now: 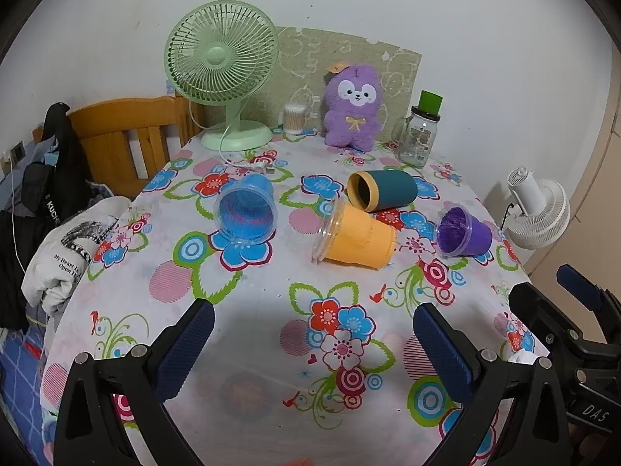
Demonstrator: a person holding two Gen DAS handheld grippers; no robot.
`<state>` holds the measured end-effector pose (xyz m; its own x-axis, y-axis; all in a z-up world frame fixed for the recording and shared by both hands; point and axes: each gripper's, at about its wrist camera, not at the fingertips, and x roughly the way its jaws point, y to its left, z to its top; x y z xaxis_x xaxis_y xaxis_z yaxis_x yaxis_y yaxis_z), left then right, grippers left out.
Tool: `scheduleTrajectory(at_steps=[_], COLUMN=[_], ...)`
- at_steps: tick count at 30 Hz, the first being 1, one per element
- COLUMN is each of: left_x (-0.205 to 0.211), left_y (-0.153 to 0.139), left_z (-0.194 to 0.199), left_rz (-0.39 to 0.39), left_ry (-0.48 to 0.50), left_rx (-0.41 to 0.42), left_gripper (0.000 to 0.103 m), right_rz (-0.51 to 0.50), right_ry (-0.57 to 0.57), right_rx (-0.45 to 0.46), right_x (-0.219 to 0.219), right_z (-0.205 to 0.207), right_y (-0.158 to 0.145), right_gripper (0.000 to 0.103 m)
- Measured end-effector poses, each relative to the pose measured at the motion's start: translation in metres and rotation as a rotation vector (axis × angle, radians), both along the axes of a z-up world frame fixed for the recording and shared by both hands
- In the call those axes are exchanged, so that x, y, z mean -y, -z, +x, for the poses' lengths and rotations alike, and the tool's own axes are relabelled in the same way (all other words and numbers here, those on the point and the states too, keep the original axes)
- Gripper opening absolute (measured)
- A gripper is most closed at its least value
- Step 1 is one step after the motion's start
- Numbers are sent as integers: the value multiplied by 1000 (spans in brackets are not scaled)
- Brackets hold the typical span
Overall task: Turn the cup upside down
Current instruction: 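Move the right gripper toward the orange cup lying on its side, then grasp the orange cup with the right gripper and lift it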
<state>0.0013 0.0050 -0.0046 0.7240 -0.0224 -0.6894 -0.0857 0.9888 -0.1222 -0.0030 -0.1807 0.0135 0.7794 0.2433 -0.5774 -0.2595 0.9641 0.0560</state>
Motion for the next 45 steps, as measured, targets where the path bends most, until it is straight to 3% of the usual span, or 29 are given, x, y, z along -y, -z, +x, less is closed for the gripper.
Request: scheduleTrajectory(at_steps=[11, 18, 27, 35, 38, 45], left_x=[-18, -41, -61, -67, -66, -67], left_y=[18, 46, 63, 71, 72, 69], left_z=[7, 19, 41, 55, 57, 56], left_rz=[-13, -16, -21, -24, -25, -32], left_ry=[-27, -85, -135, -139, -136, -134], left_rx=[-46, -122, -160, -180, -183, -185], left_gripper=[103, 103, 103, 103, 103, 103], right_rz=[2, -40, -150, -210, -182, -105], right_ry=[-53, -172, -368, -536, -559, -581], right_rx=[-34, -128, -210, -287, -329, -363], right_x=[-10, -26, -69, -95, -95, -93], right_z=[17, 71, 135, 168, 179, 172], right_y=[13, 35, 61, 85, 93, 87], right_gripper=[103, 103, 103, 92, 78, 74])
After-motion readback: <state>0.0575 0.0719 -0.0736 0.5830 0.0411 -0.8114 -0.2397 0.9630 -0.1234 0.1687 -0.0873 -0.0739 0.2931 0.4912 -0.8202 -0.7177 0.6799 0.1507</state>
